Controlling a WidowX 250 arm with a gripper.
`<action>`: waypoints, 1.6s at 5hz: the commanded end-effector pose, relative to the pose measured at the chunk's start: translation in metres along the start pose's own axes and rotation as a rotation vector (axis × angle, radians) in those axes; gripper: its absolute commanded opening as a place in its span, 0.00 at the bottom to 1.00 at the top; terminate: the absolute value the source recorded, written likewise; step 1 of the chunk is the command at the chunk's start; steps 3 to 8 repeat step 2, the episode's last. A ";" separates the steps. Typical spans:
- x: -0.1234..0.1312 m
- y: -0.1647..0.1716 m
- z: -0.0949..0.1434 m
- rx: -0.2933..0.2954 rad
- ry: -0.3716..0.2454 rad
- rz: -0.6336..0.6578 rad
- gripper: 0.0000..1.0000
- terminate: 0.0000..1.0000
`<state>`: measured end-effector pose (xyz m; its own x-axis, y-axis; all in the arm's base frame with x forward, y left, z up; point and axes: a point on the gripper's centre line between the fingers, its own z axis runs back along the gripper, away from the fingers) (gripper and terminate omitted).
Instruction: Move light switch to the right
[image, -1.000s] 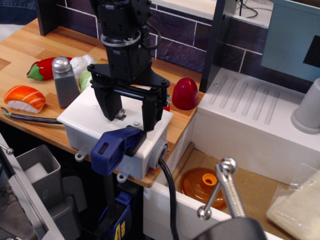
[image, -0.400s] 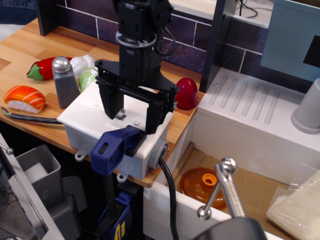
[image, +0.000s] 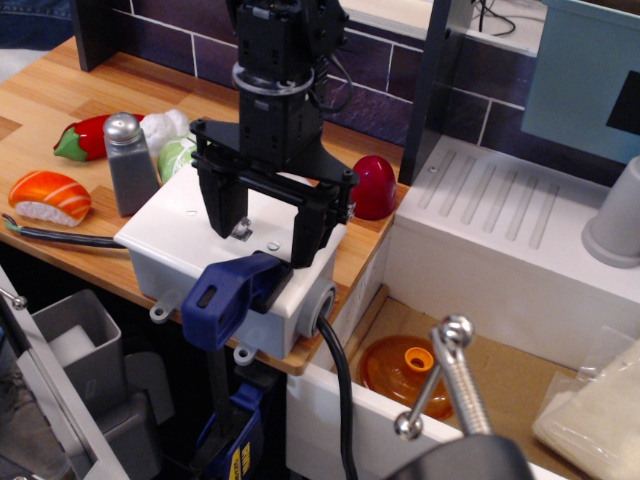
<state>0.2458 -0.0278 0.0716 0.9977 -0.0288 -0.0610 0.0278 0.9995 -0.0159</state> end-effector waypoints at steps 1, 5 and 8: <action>0.007 -0.009 0.016 -0.009 -0.061 -0.012 1.00 0.00; 0.007 -0.009 0.016 -0.009 -0.061 -0.012 1.00 1.00; 0.007 -0.009 0.016 -0.009 -0.061 -0.012 1.00 1.00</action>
